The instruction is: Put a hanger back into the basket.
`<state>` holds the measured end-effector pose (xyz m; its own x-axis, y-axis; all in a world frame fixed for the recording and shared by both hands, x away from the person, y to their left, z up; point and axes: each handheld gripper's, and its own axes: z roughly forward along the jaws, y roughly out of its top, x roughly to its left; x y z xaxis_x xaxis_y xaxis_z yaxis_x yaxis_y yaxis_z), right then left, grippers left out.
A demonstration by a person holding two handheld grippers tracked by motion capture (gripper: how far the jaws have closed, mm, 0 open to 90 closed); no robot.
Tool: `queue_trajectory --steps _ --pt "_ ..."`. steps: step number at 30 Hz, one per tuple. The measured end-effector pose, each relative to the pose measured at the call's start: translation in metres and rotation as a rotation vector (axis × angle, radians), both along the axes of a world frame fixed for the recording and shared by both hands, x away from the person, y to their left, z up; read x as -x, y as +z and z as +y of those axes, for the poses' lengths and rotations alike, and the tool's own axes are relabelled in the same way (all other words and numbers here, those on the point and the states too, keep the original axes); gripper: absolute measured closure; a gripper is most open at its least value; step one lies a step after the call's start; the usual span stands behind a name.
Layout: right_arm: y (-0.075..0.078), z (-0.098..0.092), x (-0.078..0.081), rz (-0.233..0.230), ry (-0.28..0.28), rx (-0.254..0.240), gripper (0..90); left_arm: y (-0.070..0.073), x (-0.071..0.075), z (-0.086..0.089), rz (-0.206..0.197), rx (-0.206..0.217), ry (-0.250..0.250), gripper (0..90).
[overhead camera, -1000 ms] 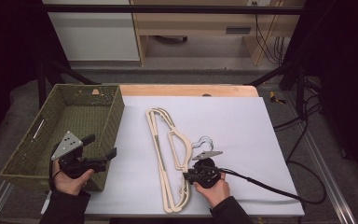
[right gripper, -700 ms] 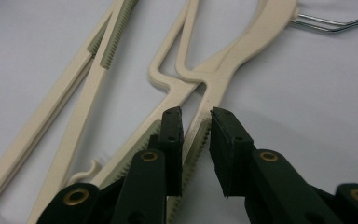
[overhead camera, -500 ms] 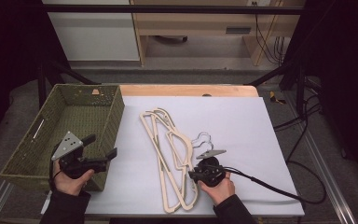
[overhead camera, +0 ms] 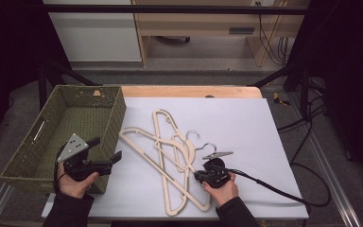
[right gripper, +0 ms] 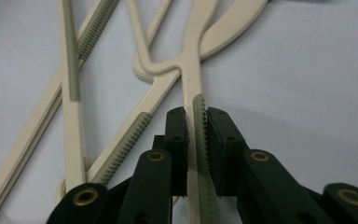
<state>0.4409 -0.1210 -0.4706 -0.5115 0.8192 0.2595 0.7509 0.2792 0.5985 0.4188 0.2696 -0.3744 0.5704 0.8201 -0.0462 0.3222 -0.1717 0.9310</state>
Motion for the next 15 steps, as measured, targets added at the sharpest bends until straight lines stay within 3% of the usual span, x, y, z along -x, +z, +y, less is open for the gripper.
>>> queue_trajectory --steps 5,15 --pt "0.002 -0.002 0.000 0.003 0.005 0.004 79.9 0.000 0.000 -0.002 0.002 -0.007 0.001 5.5" --pt "0.015 -0.011 0.004 -0.077 0.060 -0.013 80.1 0.004 0.005 -0.012 0.005 -0.008 -0.018 6.0"
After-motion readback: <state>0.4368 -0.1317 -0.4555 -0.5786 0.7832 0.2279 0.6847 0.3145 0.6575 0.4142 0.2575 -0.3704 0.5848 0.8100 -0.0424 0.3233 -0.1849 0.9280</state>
